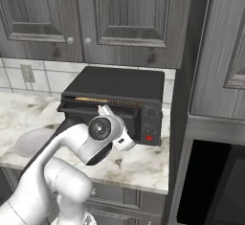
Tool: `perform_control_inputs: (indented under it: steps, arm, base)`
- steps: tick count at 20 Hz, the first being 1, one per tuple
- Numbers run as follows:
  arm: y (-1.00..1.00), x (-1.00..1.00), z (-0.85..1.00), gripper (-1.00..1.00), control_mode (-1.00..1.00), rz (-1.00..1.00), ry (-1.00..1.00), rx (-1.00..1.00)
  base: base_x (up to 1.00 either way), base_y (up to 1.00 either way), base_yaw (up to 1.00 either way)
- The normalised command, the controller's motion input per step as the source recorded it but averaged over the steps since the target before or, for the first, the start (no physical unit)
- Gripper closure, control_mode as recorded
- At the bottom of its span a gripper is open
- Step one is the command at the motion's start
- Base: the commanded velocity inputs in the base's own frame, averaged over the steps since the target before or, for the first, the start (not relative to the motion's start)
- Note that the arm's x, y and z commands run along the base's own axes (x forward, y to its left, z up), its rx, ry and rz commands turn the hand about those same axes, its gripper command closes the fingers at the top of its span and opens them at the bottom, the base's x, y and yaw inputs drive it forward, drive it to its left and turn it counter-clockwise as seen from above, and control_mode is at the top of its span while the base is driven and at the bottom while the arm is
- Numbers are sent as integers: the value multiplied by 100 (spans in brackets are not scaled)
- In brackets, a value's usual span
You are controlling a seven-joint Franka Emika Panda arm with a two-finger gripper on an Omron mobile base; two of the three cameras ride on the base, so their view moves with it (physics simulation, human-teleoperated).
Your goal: Pull the toaster oven rack outwards. Pick up the baguette from the plate and place it on the toaster oven rack. Close the toaster oven door fully and set the temperature to the lowest setting.
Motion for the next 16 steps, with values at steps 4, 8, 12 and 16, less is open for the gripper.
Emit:
perform_control_inputs:
  steps: [4,8,12,16]
  arm:
    - [0,49,-37,-100,-100,0,-4,4]
    - [2,74,-49,-100,-100,0,-6,2]
    - [6,74,-36,-100,-100,0,-6,1]
    - [0,50,-8,-100,-100,0,-1,3]
  base:
    - [0,0,0]
    - [0,0,0]
    - [0,0,0]
    - [0,0,0]
